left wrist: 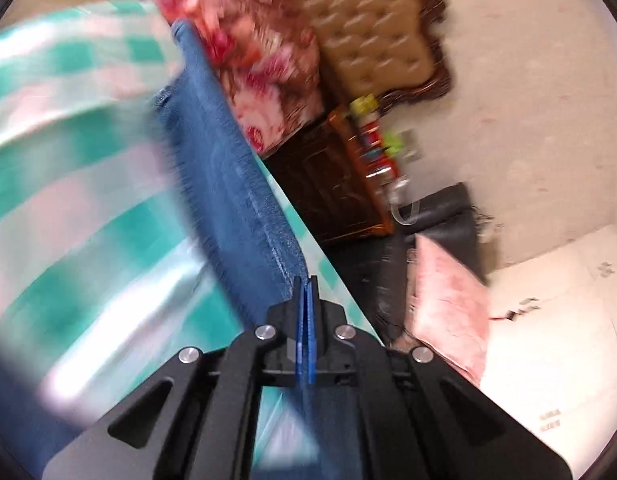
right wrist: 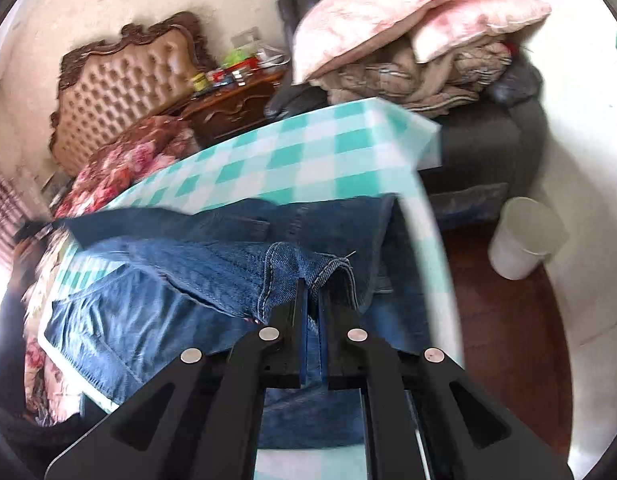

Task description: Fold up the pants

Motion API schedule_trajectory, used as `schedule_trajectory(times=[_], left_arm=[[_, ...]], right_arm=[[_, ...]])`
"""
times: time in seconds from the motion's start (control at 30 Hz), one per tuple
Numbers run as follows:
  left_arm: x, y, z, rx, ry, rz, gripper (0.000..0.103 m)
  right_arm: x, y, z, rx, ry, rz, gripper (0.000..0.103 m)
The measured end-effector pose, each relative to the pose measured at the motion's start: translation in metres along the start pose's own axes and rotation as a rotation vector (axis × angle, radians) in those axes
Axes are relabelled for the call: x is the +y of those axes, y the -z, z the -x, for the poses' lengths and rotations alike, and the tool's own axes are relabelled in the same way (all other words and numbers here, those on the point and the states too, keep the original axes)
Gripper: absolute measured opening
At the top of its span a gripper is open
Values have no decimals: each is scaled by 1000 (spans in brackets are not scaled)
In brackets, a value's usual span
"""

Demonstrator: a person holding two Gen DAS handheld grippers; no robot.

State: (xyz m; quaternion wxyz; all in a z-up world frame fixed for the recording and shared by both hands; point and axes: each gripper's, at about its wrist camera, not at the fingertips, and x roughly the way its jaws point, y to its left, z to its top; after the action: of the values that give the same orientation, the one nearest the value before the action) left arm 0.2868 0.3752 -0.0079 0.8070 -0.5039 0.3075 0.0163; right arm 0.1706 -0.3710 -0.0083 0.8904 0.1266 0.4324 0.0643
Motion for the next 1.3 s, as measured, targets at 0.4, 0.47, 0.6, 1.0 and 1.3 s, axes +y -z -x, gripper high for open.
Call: schedule_trajectory(times=[0.4,0.47,0.6,1.0,1.3], left_arm=[[164,167,131,58,-104,44,1],[165,165,126,58,-75,53,5],[169,160,126,44,-27,71,31],[209,149,139,-13,76,223,33],[158,123,162,-19,-14,116,1]], right_arm=[[-75,91,14,92,87,-436,50],[-66,100,18,80,30,-456,50],[-45,98,12,61,-59,-485,50],[-31,75,-29,94,-11,-470,49],[-12,43,25,11,-1,-423,10]])
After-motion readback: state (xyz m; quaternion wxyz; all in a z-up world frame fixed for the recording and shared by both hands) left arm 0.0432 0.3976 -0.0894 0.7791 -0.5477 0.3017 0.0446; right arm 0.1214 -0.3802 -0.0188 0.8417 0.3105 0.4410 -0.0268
